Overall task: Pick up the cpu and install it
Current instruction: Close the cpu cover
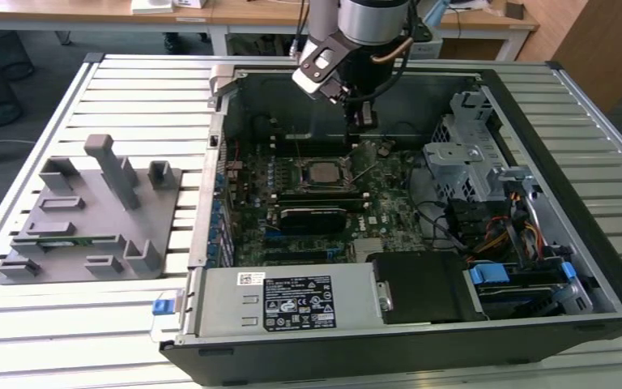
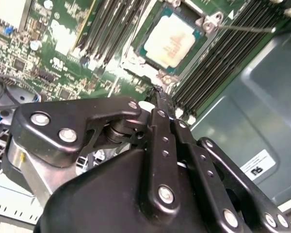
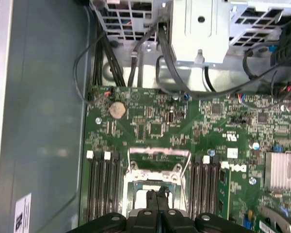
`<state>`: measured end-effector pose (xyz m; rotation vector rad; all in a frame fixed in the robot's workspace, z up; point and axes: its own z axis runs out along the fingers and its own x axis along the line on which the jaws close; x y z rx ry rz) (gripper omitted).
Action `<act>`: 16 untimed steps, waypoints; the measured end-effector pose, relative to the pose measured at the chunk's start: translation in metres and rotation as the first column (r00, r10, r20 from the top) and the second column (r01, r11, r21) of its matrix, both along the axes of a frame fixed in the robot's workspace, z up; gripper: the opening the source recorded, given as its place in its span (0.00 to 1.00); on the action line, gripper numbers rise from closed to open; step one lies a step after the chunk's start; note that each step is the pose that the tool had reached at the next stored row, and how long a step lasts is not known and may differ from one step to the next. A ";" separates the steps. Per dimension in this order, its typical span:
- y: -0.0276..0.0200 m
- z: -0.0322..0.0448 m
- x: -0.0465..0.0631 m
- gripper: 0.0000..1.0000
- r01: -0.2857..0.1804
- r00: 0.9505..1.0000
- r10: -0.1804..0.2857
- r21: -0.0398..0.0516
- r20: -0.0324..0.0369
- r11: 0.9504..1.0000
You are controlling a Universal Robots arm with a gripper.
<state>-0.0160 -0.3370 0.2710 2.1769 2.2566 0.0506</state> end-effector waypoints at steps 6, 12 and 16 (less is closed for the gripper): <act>0.0000 -0.0001 0.010 0.11 0.000 1.000 0.000 0.000 0.000 1.000; 0.0000 -0.0001 0.018 0.11 0.000 1.000 0.000 0.000 0.000 1.000; 0.0000 -0.0001 0.022 0.11 0.000 1.000 0.000 0.000 0.000 1.000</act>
